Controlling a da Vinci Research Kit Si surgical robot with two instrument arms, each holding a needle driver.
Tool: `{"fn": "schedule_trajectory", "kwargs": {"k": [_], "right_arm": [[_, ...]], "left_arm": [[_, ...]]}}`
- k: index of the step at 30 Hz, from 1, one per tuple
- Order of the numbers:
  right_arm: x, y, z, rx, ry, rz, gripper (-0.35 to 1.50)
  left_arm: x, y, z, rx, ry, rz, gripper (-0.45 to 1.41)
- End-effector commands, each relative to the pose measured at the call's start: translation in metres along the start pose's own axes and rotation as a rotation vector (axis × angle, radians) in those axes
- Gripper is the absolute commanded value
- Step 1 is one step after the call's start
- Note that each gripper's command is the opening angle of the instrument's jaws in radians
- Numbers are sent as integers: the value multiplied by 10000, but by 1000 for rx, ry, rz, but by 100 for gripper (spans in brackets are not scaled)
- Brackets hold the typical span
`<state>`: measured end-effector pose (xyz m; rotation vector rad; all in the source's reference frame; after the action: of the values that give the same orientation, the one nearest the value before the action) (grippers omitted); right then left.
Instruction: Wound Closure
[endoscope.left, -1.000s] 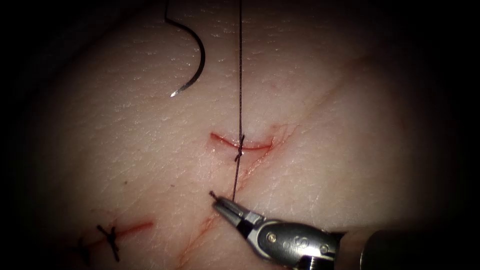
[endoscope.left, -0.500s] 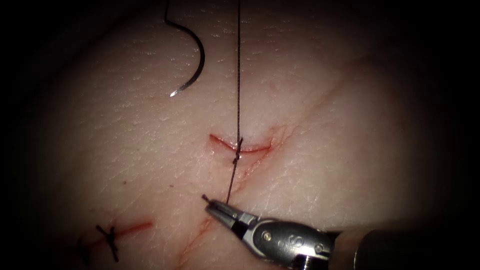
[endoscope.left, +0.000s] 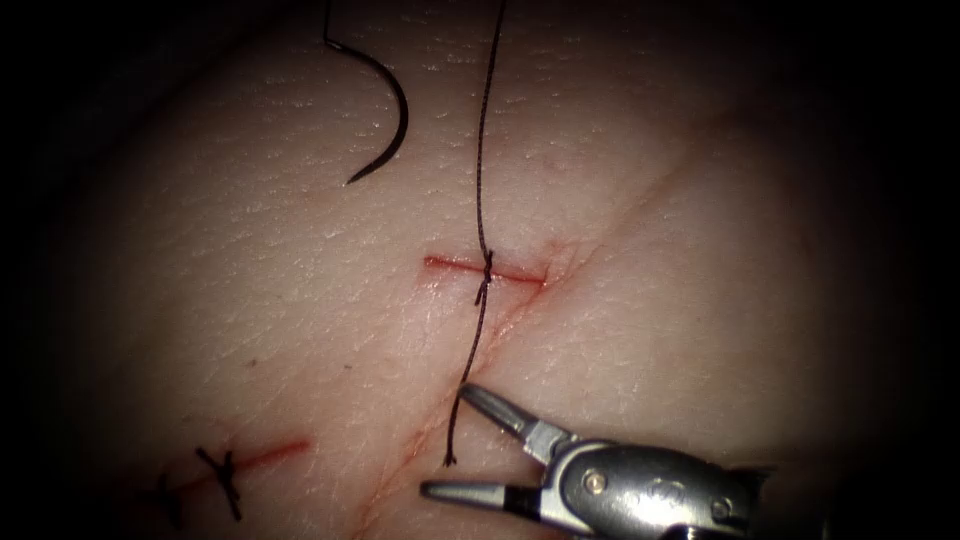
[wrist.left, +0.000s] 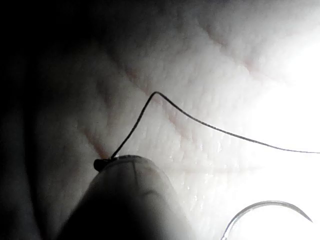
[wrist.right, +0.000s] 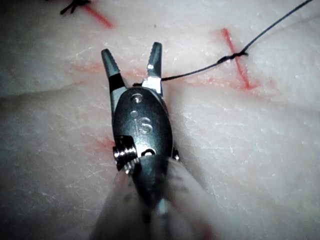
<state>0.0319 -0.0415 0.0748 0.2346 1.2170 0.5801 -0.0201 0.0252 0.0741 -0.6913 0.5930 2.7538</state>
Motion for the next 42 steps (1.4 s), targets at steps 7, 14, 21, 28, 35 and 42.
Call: {"fn": "schedule_trajectory", "kwargs": {"k": [7,14,21,28,35,42], "right_arm": [[12,26,7,54,17,11,103],[9,66,19,55,17,11,81],[6,99,25,45,4,6,41],[4,123,29,39,0,5,4],[7,147,39,33,14,2,-28],[27,172,51,50,100,14,-35]], "left_arm": [[-4,52,-60,-30,54,22,-45],[2,121,-112,-94,122,74,-45],[-1,178,-127,-181,174,139,-45],[-13,218,-133,-215,187,164,-45],[-14,252,-135,-236,186,198,-45],[-8,287,-120,-246,150,221,-45]]}}
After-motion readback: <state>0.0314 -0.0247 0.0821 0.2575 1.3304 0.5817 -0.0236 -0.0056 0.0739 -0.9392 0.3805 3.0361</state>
